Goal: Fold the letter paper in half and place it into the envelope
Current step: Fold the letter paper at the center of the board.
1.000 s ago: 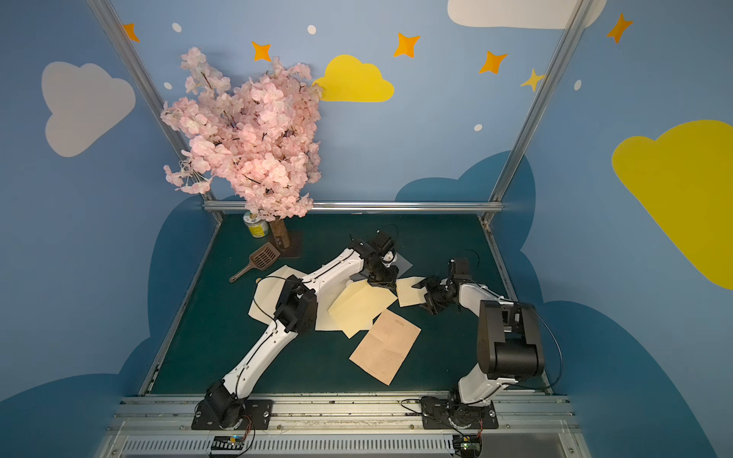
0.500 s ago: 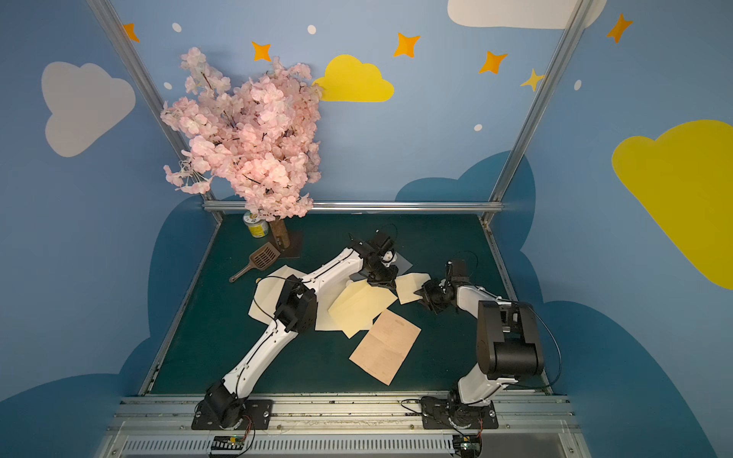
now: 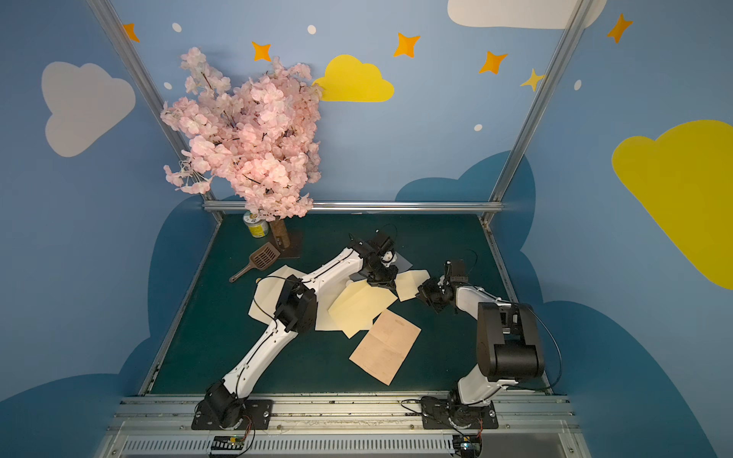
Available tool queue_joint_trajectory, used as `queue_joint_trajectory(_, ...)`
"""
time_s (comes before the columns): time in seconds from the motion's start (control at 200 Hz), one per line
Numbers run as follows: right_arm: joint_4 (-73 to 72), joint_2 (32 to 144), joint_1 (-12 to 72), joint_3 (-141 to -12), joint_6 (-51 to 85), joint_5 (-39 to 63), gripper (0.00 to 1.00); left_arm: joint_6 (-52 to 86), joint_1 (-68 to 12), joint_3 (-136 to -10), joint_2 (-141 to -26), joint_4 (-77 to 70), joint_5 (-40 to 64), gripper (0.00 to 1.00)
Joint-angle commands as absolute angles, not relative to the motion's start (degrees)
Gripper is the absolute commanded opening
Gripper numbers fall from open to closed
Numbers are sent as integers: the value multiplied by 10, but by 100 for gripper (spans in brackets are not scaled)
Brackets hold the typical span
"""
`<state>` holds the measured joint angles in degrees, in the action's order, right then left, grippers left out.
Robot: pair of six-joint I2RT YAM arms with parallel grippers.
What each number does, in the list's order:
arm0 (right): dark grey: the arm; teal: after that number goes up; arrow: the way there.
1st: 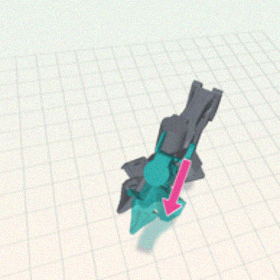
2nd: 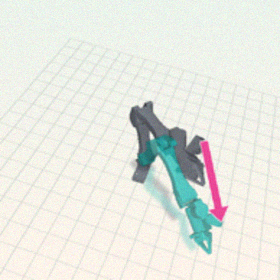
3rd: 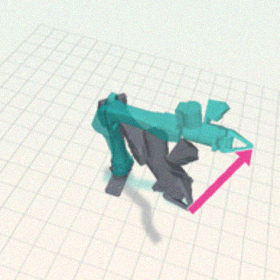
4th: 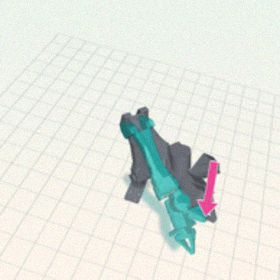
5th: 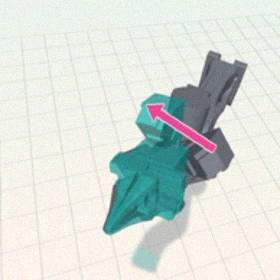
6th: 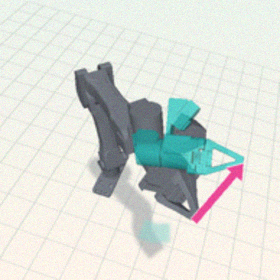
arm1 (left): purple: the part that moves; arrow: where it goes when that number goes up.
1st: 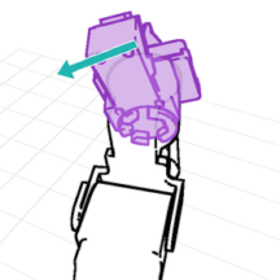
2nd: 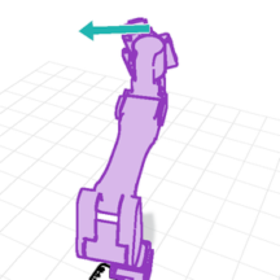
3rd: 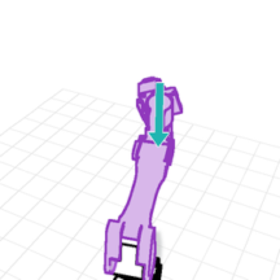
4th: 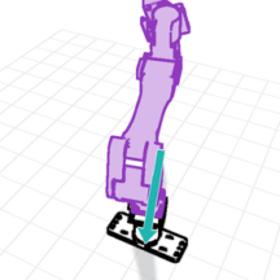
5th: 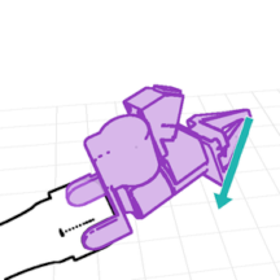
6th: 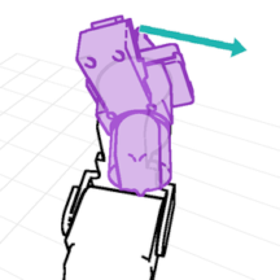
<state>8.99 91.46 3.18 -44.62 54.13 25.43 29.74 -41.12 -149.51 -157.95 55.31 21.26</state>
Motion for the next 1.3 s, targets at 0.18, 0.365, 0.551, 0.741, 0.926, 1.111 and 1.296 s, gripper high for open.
queue_joint_trajectory(0.18,123,891,35,-442,524,238,60,276,-407,-1527,-1565,604,180,2)
queue_joint_trajectory(0.365,100,910,35,-439,537,238,64,276,-413,-1553,-1565,581,151,2)
queue_joint_trajectory(0.551,94,919,36,-442,537,238,73,272,-423,-1556,-1573,538,139,2)
queue_joint_trajectory(0.741,81,927,36,-439,540,240,78,265,-434,-1556,-1579,489,107,2)
queue_joint_trajectory(0.926,49,939,35,-432,547,248,83,264,-434,-1556,-1598,481,93,2)
queue_joint_trajectory(1.111,16,957,35,-428,552,254,84,262,-433,-1556,-1616,501,89,2)
queue_joint_trajectory(1.296,-23,973,34,-422,559,262,83,260,-431,-1556,-1629,526,98,2)
